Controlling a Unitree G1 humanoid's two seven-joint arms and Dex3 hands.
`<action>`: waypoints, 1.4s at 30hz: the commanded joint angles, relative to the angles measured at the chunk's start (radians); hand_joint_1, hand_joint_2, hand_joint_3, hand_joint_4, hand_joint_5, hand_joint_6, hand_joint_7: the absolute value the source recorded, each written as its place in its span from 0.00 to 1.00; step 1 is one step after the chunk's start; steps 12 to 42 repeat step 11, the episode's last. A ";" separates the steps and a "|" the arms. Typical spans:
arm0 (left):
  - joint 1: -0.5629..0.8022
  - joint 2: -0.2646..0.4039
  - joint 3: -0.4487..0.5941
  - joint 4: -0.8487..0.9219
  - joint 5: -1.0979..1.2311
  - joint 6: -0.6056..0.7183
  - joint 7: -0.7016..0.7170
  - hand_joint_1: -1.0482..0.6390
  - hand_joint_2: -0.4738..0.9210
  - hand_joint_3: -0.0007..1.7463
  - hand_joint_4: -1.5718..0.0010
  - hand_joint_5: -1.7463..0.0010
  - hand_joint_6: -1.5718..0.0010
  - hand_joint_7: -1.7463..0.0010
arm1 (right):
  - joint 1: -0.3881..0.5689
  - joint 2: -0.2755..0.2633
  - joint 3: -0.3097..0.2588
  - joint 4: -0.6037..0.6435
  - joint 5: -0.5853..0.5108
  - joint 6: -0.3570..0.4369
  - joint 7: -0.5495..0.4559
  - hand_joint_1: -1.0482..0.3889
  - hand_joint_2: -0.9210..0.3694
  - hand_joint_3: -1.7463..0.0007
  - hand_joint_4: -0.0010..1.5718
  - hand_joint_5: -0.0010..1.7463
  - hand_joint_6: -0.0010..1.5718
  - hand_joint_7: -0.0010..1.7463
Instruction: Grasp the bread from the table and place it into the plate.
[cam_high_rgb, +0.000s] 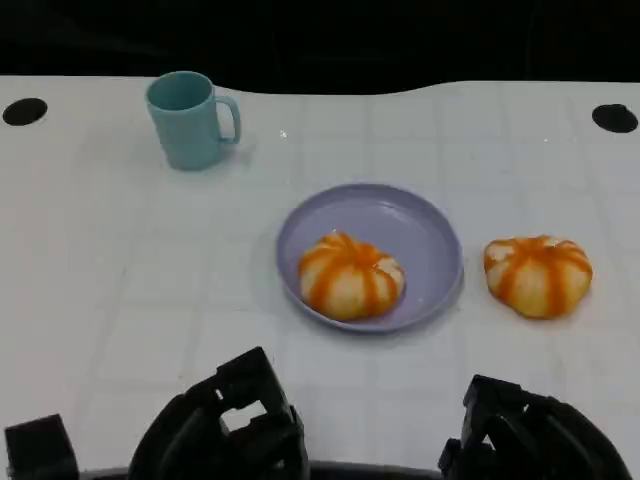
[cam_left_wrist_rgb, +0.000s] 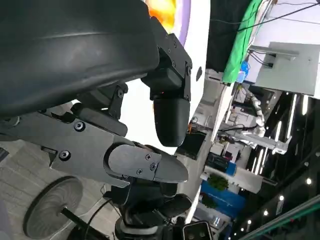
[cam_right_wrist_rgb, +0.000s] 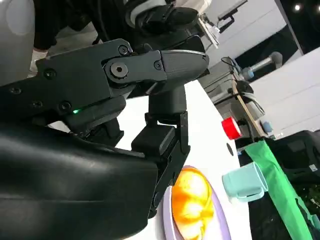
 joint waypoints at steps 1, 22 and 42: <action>-0.012 0.003 0.015 0.029 0.007 -0.013 -0.020 0.26 1.00 0.06 0.53 0.00 0.67 0.00 | -0.006 -0.012 -0.016 0.032 0.008 -0.019 0.020 0.24 0.00 0.86 0.54 0.92 0.48 0.79; -0.024 0.001 0.021 0.042 0.021 -0.021 -0.030 0.26 1.00 0.05 0.54 0.00 0.67 0.00 | -0.005 -0.006 -0.017 0.040 0.011 -0.017 0.027 0.23 0.00 0.87 0.55 0.91 0.48 0.79; -0.024 0.001 0.021 0.042 0.021 -0.021 -0.030 0.26 1.00 0.05 0.54 0.00 0.67 0.00 | -0.005 -0.006 -0.017 0.040 0.011 -0.017 0.027 0.23 0.00 0.87 0.55 0.91 0.48 0.79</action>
